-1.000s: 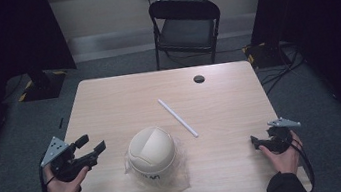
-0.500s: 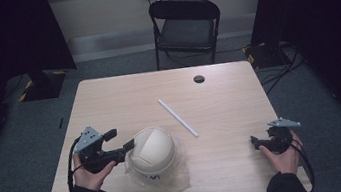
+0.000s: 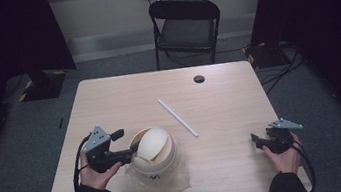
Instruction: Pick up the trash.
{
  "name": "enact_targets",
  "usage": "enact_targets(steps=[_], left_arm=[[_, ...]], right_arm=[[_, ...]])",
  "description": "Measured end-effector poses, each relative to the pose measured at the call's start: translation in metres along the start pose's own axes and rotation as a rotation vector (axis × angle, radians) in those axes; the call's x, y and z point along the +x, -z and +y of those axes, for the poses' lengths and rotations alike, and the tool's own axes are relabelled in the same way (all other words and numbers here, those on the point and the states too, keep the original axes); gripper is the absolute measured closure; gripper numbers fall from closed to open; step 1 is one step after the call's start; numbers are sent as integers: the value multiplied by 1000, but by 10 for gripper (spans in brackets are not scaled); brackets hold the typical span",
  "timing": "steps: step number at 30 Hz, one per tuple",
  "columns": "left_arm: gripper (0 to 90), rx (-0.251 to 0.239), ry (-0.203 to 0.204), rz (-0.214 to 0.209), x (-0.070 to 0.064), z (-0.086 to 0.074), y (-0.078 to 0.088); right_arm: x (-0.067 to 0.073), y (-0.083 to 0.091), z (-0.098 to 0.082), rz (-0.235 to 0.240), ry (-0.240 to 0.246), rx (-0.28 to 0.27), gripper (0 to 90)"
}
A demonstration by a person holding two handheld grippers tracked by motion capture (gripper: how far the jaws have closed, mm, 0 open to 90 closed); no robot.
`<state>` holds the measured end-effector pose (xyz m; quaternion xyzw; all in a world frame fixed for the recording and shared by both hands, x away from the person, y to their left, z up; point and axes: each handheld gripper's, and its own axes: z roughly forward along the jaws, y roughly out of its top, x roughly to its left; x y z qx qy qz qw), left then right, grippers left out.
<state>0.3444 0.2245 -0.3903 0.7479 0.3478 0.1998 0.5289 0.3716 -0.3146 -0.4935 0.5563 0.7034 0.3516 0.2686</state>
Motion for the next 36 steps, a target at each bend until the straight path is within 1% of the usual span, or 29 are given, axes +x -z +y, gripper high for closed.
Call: enact_targets(steps=[1,3,4,5,6,7,8,9,10,11,12,13,14,16,17,18,19,20,21,22,23,24,25,26,27,28,29,32,36], left_arm=[[240,-14,8,13,2,0,6],[241,-36,6,41,8,-2,20],[241,-36,6,41,8,-2,20],[241,-41,10,57,11,-4,28],[241,-40,13,94,19,-11,41],[241,-40,13,94,19,-11,41],[241,-29,32,128,28,-22,51],[242,-29,32,128,28,-22,51],[242,-2,61,155,37,-34,56],[242,-2,61,155,37,-34,56],[242,14,69,174,41,-41,57],[243,52,83,209,48,-55,57],[244,78,80,227,51,-62,56],[248,123,94,259,56,-76,52],[251,123,94,259,56,-76,52],[253,159,108,273,60,-89,46],[257,176,117,282,61,-96,43],[260,176,117,282,61,-96,43],[260,195,127,290,61,-102,40],[266,232,134,289,62,-111,34],[268,247,136,289,62,-115,32],[270,247,136,289,62,-115,32],[270,281,130,293,63,-121,27],[270,281,130,293,63,-121,27],[272,324,123,307,64,-123,25],[265,324,123,307,64,-123,25],[265,318,118,317,63,-123,25],[267,325,112,322,63,-123,24],[256,330,127,324,64,-123,24]], right_arm=[[2,2,3,-2,5,-17,363],[6,8,11,0,21,-56,377],[9,11,16,7,31,-77,388],[9,11,16,7,31,-77,388],[16,16,27,18,55,-112,392],[16,16,27,18,55,-112,392],[24,19,39,39,70,-143,392],[24,19,39,39,70,-143,392],[33,20,52,70,78,-163,392],[33,20,52,70,78,-163,392],[38,19,60,83,95,-166,394],[47,17,74,95,126,-162,397],[51,16,80,109,138,-156,404],[61,11,92,135,155,-157,415],[65,9,98,147,165,-153,424],[70,6,103,161,177,-149,429],[76,2,107,169,188,-142,440],[76,2,107,169,188,-142,440],[81,-1,112,180,197,-135,449],[92,-9,118,208,213,-129,469],[98,-13,121,225,219,-134,478],[98,-13,121,225,219,-134,478],[110,-23,123,271,218,-155,494],[110,-23,123,271,218,-155,494],[121,-33,123,296,221,-138,504],[121,-33,123,296,221,-138,504],[131,-43,122,309,241,-106,514],[145,-58,117,341,246,-62,538],[161,-72,111,371,267,-8,573]])
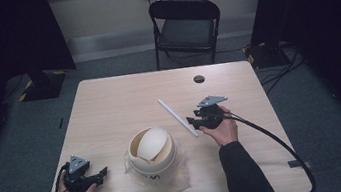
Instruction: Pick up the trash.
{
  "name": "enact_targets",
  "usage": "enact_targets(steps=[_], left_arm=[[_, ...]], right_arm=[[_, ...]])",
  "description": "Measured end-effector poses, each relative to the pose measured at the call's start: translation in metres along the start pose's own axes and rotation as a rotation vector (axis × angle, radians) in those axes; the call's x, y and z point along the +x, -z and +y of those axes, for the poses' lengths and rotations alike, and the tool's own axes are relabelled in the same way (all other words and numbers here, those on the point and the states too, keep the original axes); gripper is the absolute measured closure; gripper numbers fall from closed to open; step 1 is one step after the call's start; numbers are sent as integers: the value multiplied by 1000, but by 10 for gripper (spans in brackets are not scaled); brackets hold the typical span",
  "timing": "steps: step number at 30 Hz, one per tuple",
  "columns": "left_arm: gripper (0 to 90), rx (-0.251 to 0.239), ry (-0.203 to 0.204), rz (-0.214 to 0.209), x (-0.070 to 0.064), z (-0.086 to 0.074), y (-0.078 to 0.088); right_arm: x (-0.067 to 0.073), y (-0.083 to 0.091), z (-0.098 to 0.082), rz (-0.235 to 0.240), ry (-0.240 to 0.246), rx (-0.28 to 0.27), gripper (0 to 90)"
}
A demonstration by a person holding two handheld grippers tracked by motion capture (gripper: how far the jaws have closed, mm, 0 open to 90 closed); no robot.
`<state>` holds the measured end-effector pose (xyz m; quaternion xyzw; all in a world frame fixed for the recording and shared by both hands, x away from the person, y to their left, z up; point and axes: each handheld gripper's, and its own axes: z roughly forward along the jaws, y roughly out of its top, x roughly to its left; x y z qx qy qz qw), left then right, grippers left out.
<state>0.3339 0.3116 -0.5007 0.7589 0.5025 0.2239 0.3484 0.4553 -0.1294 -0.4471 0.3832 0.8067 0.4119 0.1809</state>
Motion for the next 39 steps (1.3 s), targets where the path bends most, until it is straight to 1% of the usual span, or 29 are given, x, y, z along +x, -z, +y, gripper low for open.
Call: enact_targets(steps=[1,2,3,4,5,6,7,9,11,12,13,15,20,23,29,32,34,37,38,39], left_arm=[[255,0,0,2,0,0,0],[254,0,0,2,0,0,0],[254,2,0,1,0,0,0],[254,1,-3,1,0,0,0],[253,1,-3,1,0,0,0],[253,2,-6,-2,0,0,0],[253,2,-6,-2,0,0,0],[252,2,-6,-2,1,0,0],[252,2,-6,-2,0,0,0],[252,2,-6,-2,0,0,0],[252,2,-6,-2,0,0,0],[251,2,-6,-1,0,0,0],[251,2,-6,-1,0,0,0],[251,2,-6,-1,0,0,0],[251,2,-6,-1,0,0,0],[251,1,-5,-1,0,0,0],[251,2,-6,-1,0,0,0],[251,2,-5,-1,0,0,0],[252,2,-6,-2,0,0,0],[251,2,-5,-2,0,0,0]], right_arm=[[2,-4,-1,1,6,13,575],[2,-4,-1,1,6,13,575],[4,-8,-2,6,1,27,588],[7,-16,-5,21,-2,36,611],[7,-16,-5,21,-2,36,611],[8,-22,-9,22,-5,56,626],[8,-22,-9,22,-5,56,626],[8,-30,-13,15,-2,91,666],[9,-33,-16,16,9,103,694],[9,-33,-16,16,9,103,694],[10,-35,-18,8,16,106,726],[11,-35,-19,5,14,105,751],[10,-34,-19,-9,23,113,756],[8,-36,-20,-20,37,136,761],[9,-38,-23,-20,44,165,782],[9,-38,-23,-16,44,163,797],[9,-36,-23,-18,44,171,798],[10,-33,-23,-20,39,171,799],[8,-27,-24,-15,27,144,800],[7,-23,-25,-15,24,131,800]])
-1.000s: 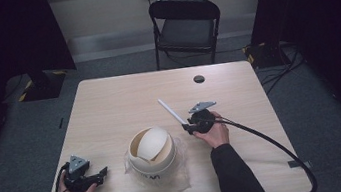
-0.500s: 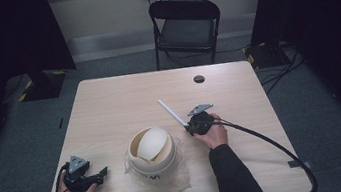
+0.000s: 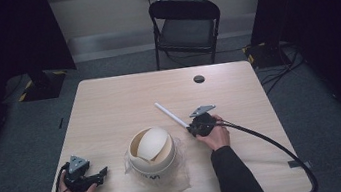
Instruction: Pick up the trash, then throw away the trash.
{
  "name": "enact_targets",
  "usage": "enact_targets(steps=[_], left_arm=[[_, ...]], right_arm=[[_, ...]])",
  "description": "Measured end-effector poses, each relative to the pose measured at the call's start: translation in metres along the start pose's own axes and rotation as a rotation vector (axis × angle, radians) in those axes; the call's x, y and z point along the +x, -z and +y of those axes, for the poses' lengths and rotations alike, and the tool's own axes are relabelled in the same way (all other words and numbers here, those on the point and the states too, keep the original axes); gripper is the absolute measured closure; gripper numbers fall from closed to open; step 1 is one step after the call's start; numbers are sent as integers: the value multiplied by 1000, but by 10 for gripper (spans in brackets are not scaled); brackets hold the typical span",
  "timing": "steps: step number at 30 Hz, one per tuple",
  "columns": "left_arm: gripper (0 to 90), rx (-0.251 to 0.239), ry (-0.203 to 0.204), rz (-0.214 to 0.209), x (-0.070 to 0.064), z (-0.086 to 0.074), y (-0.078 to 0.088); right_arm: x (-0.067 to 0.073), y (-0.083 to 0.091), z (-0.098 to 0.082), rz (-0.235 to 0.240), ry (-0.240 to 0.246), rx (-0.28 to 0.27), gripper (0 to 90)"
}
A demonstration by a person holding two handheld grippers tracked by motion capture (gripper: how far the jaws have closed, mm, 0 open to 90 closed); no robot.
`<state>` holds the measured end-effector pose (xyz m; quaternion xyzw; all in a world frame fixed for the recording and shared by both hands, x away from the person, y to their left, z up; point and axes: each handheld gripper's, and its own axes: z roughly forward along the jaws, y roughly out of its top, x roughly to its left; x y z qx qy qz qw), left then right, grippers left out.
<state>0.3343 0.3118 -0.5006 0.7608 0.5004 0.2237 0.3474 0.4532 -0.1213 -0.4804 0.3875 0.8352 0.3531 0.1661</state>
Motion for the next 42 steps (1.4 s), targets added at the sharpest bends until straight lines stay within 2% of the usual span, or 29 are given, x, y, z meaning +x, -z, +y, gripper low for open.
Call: enact_targets(steps=[2,4,5,7,8,9,11,12,16,17,18,20,24,26,27,30,31,35,37,38,39,40,41,42], left_arm=[[251,0,1,0,0,0,0],[252,0,0,0,0,0,0],[252,0,0,0,0,0,0],[247,0,3,0,0,0,0],[243,0,3,0,0,0,0],[236,4,8,1,-1,1,-1],[221,4,8,1,-1,1,-1],[201,11,1,-7,-1,1,-2],[173,9,3,-5,-3,2,-3],[173,9,3,-5,-3,2,-3],[172,10,3,-5,-3,2,-3],[172,10,3,-5,-3,2,-3],[191,12,4,-6,-2,2,-2],[214,4,13,4,-1,1,-1],[246,-9,36,1,0,0,0],[287,-16,46,-2,3,-1,2],[289,-17,67,-5,4,-1,3],[298,-92,80,8,4,3,14],[298,-111,88,9,4,4,17],[299,-155,98,-3,3,7,23],[300,-178,101,-4,3,8,26],[301,-178,101,-4,3,8,26],[301,-218,102,-10,2,12,33],[304,-235,95,-11,1,14,36]], right_arm=[[-2,4,-1,-4,0,-11,800],[-9,20,-6,-14,-21,-49,800],[-9,20,-6,-14,-21,-49,800],[-18,36,-13,-20,-47,-86,800],[-18,36,-13,-20,-47,-86,800],[-23,47,-18,-25,-55,-114,800],[-24,53,-21,-28,-65,-130,800],[-28,64,-27,-29,-80,-162,800],[-35,83,-40,-28,-111,-224,800],[-35,83,-40,-28,-111,-224,800],[-37,91,-46,-25,-121,-258,800],[-37,97,-51,-25,-130,-292,800],[-41,106,-54,-28,-124,-315,800],[-43,114,-54,-27,-141,-349,800],[-45,120,-54,-25,-142,-374,800],[-47,126,-53,-20,-143,-402,800],[-48,130,-52,-19,-142,-430,799],[-51,135,-51,-14,-143,-467,799],[-51,136,-50,-16,-141,-476,799],[-51,138,-49,-12,-144,-497,800],[-51,138,-49,-9,-139,-507,800],[-51,138,-49,-9,-139,-507,800],[-51,139,-47,-2,-141,-532,800],[-50,140,-46,-2,-139,-543,800]])
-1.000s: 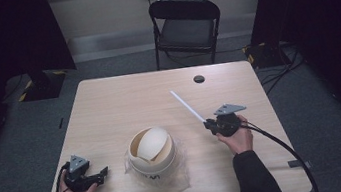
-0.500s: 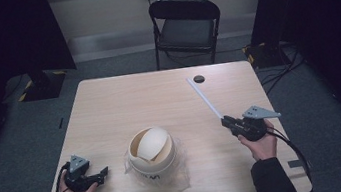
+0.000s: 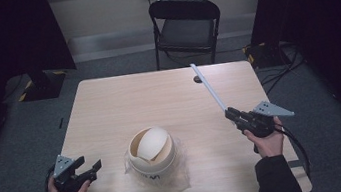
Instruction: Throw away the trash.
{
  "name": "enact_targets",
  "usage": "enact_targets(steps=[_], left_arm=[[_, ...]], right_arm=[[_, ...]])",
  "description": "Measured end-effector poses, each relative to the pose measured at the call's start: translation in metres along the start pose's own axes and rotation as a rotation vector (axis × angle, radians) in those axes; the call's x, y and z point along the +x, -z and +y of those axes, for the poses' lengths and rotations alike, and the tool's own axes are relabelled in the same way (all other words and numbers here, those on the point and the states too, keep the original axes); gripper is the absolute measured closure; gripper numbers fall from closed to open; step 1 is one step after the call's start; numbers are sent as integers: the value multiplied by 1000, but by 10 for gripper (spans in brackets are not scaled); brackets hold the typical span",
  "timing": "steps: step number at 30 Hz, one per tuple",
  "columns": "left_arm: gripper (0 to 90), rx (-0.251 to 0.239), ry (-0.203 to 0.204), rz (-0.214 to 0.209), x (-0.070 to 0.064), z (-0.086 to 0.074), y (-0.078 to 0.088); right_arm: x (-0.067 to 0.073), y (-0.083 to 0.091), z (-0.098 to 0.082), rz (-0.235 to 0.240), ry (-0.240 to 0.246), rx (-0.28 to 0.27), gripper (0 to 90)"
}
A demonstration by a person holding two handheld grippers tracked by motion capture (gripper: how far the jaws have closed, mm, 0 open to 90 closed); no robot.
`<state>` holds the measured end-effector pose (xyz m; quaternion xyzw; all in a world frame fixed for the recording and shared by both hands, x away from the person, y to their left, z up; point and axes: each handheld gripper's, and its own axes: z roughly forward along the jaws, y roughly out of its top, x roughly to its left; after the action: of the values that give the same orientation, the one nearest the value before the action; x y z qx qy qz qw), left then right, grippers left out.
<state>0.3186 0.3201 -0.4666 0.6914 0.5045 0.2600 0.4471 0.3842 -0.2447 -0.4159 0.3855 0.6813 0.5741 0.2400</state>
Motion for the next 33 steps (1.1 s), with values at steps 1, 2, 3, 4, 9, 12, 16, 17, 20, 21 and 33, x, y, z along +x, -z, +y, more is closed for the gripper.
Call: enact_targets(steps=[1,2,3,4,9,12,16,17,20,21,33], left_arm=[[306,0,0,0,0,0,0],[306,-17,-4,-1,-1,3,2],[308,-33,-10,-5,-2,6,3],[311,-55,-21,-18,-5,13,6],[321,-106,-37,-38,-12,31,8],[331,-131,-70,-55,-17,47,7],[362,-162,-105,-78,-24,72,7],[363,-174,-102,-83,-26,75,7],[363,-196,-93,-114,-30,85,6],[363,-196,-93,-114,-30,85,6],[372,-335,-57,-233,-57,132,2]], right_arm=[[0,0,0,0,0,0,800],[1,0,1,6,1,-10,800],[2,0,2,10,-1,-16,800],[3,0,4,23,0,-31,800],[6,0,8,38,-1,-57,800],[9,0,13,46,2,-80,800],[14,-3,20,73,13,-106,800],[16,-4,21,76,14,-110,800],[21,-5,25,92,23,-122,800],[22,-6,26,98,21,-131,800],[40,-17,42,164,62,-168,800]])
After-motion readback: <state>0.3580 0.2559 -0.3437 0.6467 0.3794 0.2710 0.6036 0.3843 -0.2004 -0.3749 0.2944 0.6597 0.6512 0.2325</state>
